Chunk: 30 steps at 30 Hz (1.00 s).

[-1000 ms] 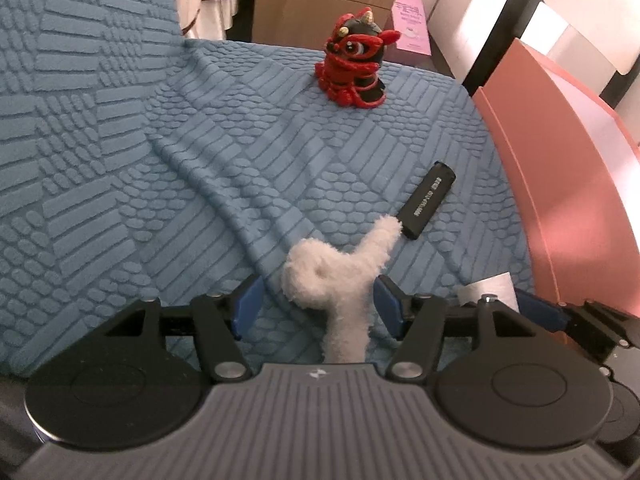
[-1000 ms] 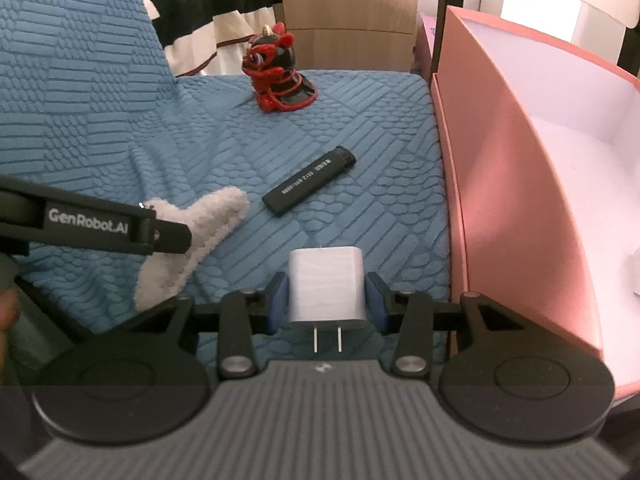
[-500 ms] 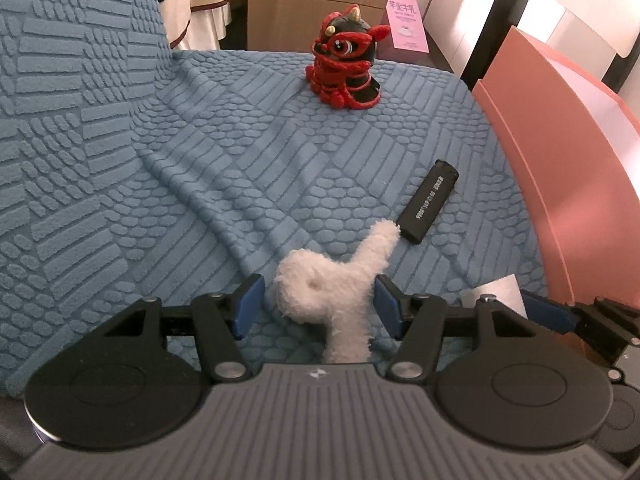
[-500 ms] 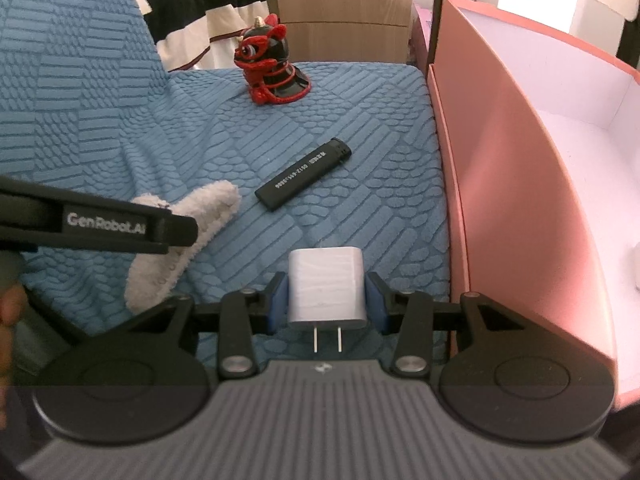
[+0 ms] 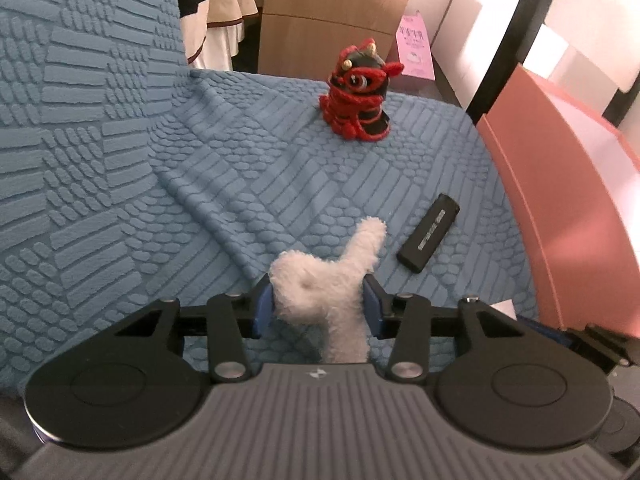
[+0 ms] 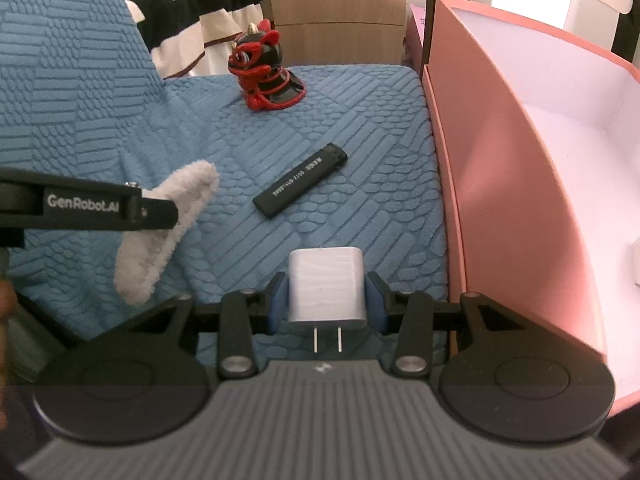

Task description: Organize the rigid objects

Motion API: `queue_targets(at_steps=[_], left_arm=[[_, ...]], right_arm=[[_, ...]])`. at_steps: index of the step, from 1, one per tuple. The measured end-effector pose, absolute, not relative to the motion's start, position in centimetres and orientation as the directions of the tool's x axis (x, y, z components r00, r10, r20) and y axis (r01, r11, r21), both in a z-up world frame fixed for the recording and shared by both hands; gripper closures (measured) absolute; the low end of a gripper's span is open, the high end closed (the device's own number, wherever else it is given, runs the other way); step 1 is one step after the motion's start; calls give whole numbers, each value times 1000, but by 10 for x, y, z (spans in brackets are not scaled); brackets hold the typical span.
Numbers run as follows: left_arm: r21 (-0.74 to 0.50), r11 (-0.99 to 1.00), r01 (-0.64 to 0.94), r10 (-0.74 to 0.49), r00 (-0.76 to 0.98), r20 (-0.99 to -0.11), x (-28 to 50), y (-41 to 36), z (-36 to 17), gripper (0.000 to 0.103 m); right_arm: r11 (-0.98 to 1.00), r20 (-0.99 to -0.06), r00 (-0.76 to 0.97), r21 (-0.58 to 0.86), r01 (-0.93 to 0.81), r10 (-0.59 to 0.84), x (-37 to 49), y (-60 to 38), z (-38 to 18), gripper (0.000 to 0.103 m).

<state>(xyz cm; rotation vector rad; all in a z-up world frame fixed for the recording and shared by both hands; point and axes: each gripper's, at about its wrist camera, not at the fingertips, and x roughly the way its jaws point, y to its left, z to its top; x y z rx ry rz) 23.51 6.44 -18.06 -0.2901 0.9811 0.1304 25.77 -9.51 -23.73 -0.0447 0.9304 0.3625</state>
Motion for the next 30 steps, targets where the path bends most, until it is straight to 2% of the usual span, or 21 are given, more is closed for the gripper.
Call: queue_targets(at_steps=[10, 24, 30], left_arm=[[-311, 918, -246, -110, 595, -796, 217, 69, -152, 52], [-311, 924, -222, -82, 680, -728, 220, 35, -59, 52], [-326, 931, -161, -120, 709, -694, 236, -2, -23, 52]], right_arm=[[931, -766, 566, 114, -346, 304, 249, -95, -202, 58], [922, -700, 620, 151, -356, 354, 245, -138, -123, 58], [927, -649, 676, 133, -350, 348, 257, -163, -81, 58]])
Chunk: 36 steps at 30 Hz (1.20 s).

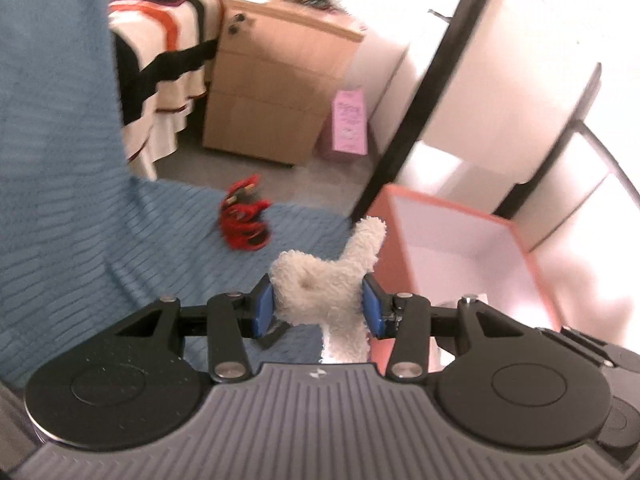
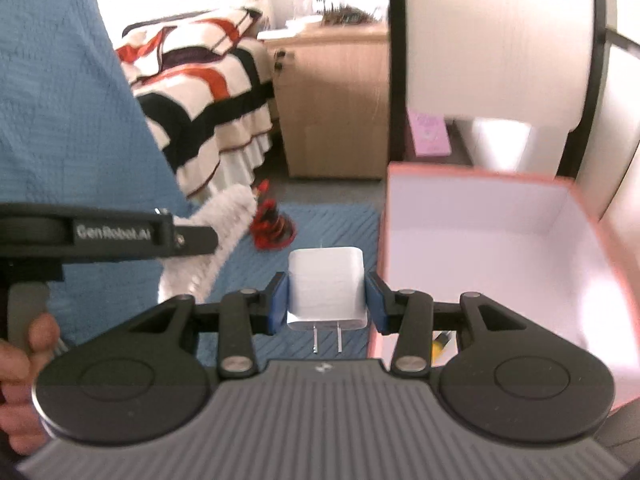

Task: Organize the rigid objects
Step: 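Carry the charger in the right tool while the left carries the plush toy over the pink box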

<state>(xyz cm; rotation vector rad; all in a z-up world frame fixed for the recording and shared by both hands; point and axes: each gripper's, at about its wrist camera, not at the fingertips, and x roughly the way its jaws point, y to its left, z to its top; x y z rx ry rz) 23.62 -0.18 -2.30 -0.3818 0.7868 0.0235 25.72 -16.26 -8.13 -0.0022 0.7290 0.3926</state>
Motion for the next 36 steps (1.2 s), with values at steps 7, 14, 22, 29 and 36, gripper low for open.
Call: queue_targets(at_steps=[7, 14, 22, 29, 36], left_arm=[[-328, 940, -98, -148, 747, -648, 256, -44, 27, 52], [-326, 945, -36, -186, 759, -623, 279, -92, 55, 52], [-335, 942, -3, -229, 724, -651, 310, -144, 28, 52], [-346, 938, -5, -259, 653, -712, 338, -182, -27, 52], [-293, 956, 23, -249, 592, -766, 363, -219, -68, 52]], right_arm=[[936, -589, 734, 134, -325, 339, 268, -200, -38, 58], [952, -553, 776, 138, -274, 304, 285, -241, -20, 58], [971, -594, 769, 129, -199, 237, 304, -291, -45, 58], [981, -675, 712, 136, -137, 193, 321, -326, -96, 58], [984, -747, 640, 150, -96, 177, 341, -349, -148, 58]])
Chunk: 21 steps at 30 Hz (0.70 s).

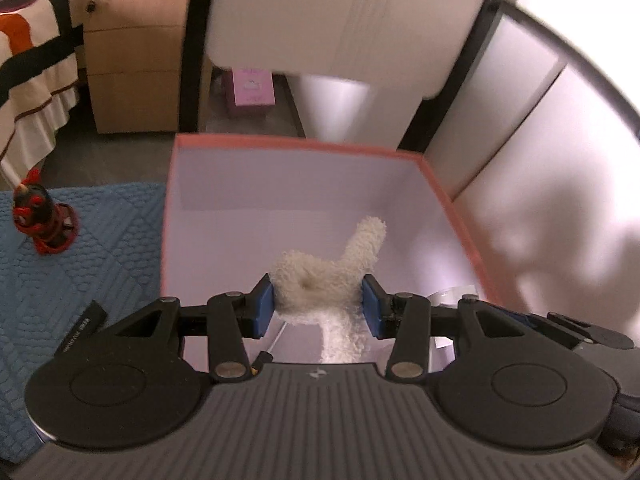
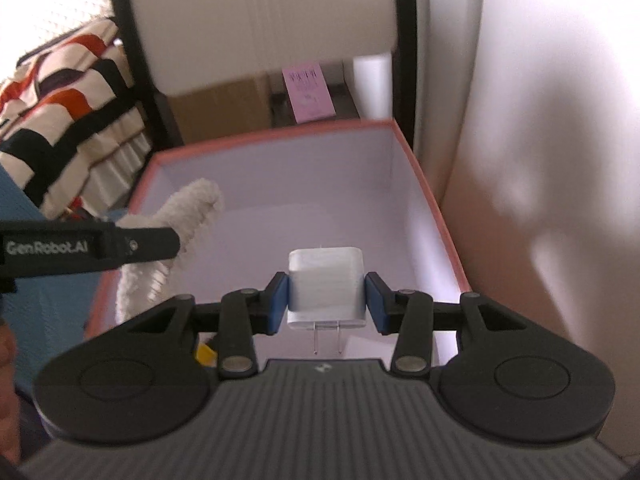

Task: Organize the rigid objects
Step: 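Carry the charger in the right tool while the left carries the plush toy over the pink box, then open the right tool to drop the charger while the left releases the plush toy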

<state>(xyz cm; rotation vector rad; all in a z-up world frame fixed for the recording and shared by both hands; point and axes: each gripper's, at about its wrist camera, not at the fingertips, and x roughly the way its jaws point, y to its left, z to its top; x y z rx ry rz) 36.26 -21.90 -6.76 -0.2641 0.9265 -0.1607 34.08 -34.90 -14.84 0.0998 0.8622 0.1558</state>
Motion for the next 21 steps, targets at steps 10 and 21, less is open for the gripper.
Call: queue_targets(at_steps=[10, 21], left_arm=[[-261, 965, 17, -231, 523, -821, 386, -240, -116, 51], [-261, 965, 1, -222, 533, -816, 381, -236, -112, 37]], right_arm=[[980, -804, 561, 177, -88, 196, 363, -354, -200, 58], [979, -816, 544, 197, -54, 194, 368, -365, -207, 57]])
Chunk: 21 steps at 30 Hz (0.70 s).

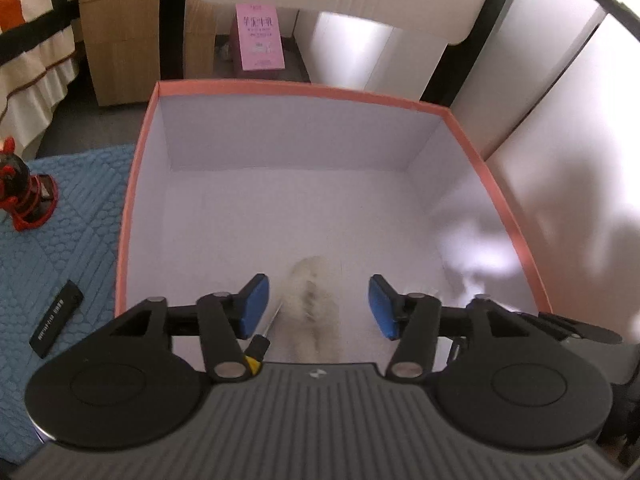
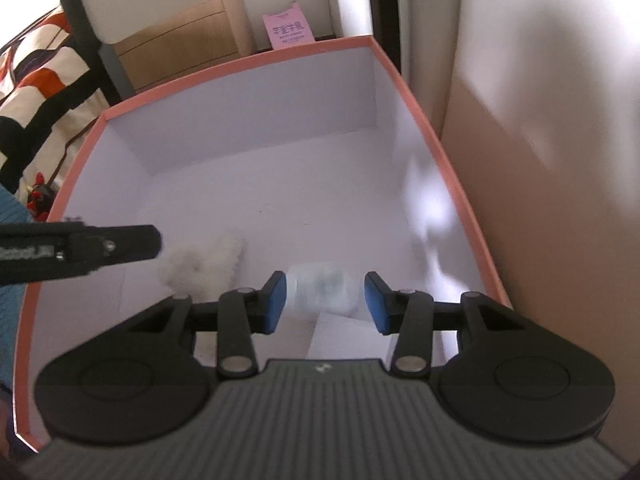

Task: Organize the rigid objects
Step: 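Open the right tool to drop the charger while the left releases the plush toy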

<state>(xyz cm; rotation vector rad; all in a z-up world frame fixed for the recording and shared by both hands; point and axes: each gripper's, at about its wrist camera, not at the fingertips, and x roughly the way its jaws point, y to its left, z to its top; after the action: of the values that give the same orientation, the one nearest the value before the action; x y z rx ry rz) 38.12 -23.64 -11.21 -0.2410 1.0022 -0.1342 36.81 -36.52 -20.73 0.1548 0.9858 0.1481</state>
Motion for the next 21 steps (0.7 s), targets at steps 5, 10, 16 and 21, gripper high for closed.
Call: queue_targets(at_steps=[5, 10, 16, 21], left_arm=[[-266, 964, 8, -221, 577, -786, 373, -230, -89, 36], [-279, 960, -4, -213, 637, -741, 355, -214, -61, 36], [-249, 968, 23, -194, 697, -690, 330, -195, -21, 36], [-232, 972, 37, -182, 743, -644, 306, -178, 7, 36]], right_arm=[[980, -802, 566, 192, -60, 192, 363, -366, -194, 57], [978, -772, 604, 199, -66, 198, 349, -361, -167, 57], [972, -706, 674, 216, -88, 218, 324, -349, -127, 57], [973, -667, 713, 206, -101, 215, 308, -335, -102, 57]])
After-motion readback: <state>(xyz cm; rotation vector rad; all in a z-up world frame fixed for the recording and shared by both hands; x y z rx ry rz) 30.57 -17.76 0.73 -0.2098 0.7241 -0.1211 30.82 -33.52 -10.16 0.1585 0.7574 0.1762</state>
